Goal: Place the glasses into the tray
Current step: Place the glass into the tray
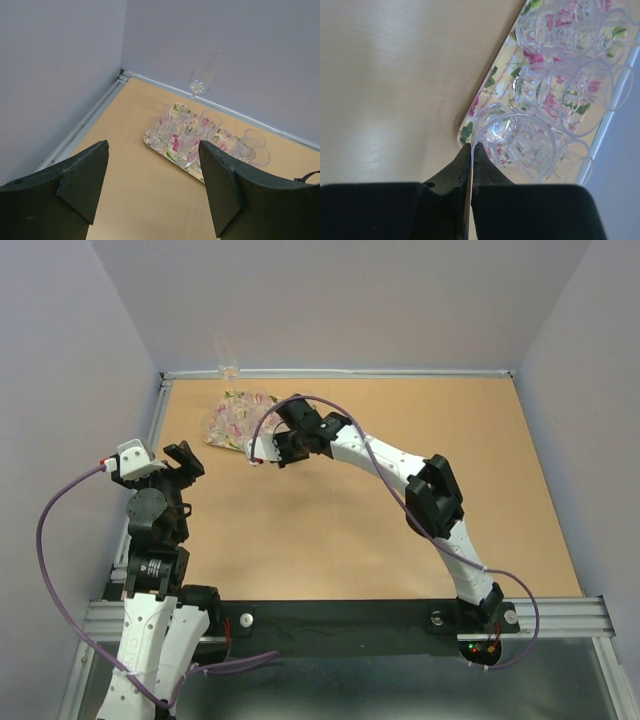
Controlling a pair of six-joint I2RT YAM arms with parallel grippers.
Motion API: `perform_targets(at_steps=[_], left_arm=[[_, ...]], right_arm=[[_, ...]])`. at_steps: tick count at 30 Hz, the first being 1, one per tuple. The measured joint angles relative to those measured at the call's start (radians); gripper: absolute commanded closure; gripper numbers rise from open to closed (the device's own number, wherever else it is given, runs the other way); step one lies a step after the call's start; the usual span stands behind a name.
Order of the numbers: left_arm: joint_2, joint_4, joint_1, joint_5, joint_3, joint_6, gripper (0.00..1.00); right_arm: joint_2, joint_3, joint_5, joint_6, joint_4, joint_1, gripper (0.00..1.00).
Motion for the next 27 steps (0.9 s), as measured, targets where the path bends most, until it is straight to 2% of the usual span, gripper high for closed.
perform_targets(at_steps=[8,27], left_arm=[[0.0,0.0,0.0,0.0,0.0,0.0,0.17],[0.0,0.0,0.0,0.0,0.0,0.0,0.17]], right_arm=[[0.035,0.007,0.0,0.029,0.008,-0.038,0.99],[0.042,0.007,-0.004,0.058,0.029,-0.052,0.85]])
